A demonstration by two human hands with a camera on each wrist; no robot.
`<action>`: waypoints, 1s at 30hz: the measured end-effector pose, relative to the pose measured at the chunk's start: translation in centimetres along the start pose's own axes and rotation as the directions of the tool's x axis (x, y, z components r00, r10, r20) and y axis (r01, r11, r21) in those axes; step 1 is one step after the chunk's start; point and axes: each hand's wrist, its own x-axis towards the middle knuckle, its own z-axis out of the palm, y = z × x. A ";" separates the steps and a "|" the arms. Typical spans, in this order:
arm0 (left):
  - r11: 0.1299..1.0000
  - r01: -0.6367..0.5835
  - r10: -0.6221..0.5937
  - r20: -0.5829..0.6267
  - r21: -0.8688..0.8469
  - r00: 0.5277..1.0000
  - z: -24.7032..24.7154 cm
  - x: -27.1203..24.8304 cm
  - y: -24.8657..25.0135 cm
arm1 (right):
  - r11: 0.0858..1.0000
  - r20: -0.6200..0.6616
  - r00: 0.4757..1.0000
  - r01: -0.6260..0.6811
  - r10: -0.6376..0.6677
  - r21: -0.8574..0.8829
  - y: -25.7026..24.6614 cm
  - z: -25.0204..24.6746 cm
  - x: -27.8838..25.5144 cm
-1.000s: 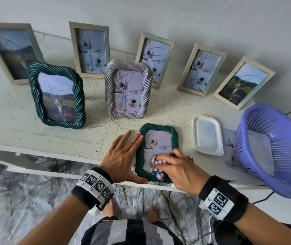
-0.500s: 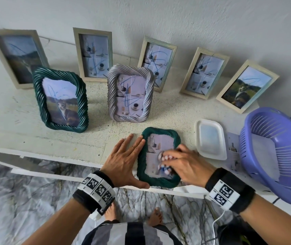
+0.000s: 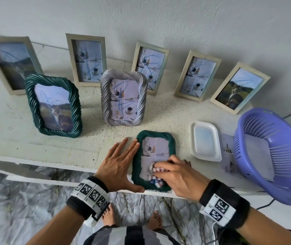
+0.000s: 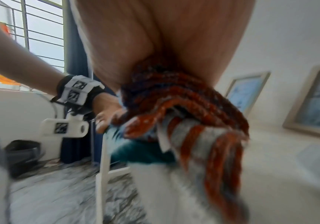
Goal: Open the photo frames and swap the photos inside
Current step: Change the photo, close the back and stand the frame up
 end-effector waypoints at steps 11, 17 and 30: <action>0.999 -0.001 0.001 -0.004 -0.054 1.000 0.0 0.0 -0.1 | 0.683 -0.525 0.483 -0.669 0.700 0.295 10.2 -3.9 -1.9; 0.998 -0.003 0.003 -0.004 -0.056 1.000 0.0 0.1 0.0 | 0.587 -0.206 0.568 -0.809 0.797 0.041 11.3 -2.0 -1.5; 0.998 -0.019 0.017 -0.033 -0.065 0.999 -0.1 -0.1 0.1 | 0.698 -0.652 0.472 -0.705 0.594 0.125 5.4 -1.5 -1.0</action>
